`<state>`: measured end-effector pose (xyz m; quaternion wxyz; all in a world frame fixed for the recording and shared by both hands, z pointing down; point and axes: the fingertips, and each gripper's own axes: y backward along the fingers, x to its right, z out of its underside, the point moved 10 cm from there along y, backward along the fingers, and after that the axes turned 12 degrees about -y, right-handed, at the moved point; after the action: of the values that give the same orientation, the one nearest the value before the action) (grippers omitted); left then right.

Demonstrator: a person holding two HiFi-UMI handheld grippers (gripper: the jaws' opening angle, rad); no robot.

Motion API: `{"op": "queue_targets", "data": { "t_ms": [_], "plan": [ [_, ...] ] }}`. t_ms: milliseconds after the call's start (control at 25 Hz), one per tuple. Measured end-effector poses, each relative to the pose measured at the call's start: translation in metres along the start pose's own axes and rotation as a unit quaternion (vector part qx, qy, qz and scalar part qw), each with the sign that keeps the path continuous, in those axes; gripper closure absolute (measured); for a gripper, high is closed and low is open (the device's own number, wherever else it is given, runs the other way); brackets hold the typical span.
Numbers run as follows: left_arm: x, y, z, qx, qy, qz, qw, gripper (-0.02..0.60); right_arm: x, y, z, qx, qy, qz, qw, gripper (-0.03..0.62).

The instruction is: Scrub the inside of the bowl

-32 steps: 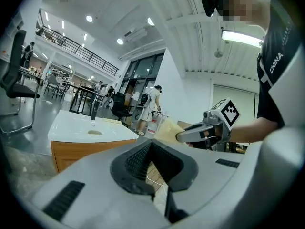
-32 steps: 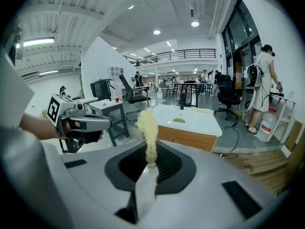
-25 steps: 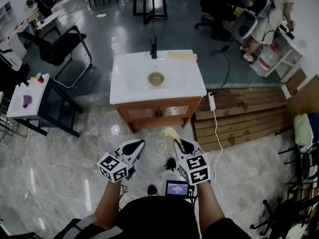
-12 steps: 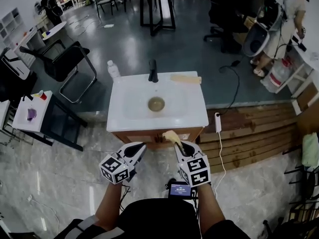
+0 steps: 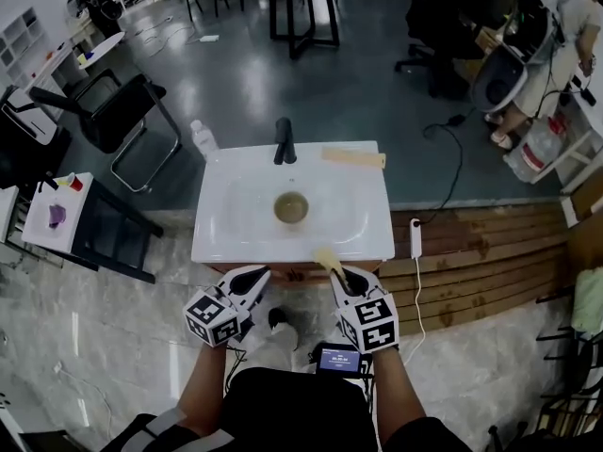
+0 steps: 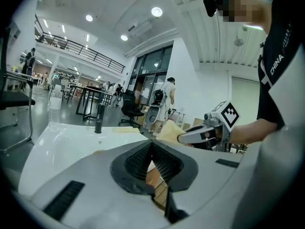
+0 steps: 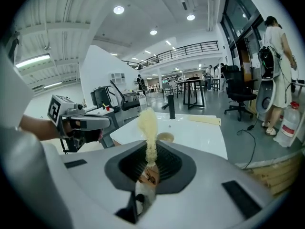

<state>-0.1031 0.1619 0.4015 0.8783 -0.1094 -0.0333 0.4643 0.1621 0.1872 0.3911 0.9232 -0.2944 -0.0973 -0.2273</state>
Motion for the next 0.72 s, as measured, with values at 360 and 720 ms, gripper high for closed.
{"op": "queue_targets", "data": {
  "t_ms": [360, 720],
  "plan": [
    [-0.080, -0.045, -0.004, -0.010, -0.022, 0.022, 0.9995, 0.578, 0.023, -0.058, -0.044, -0.012, 0.000, 0.025, 1.000, 0.554],
    [-0.171, -0.082, -0.004, -0.045, -0.020, 0.086, 0.9951, 0.578, 0.019, -0.133, -0.094, -0.018, 0.007, 0.052, 0.998, 0.554]
  ]
}}
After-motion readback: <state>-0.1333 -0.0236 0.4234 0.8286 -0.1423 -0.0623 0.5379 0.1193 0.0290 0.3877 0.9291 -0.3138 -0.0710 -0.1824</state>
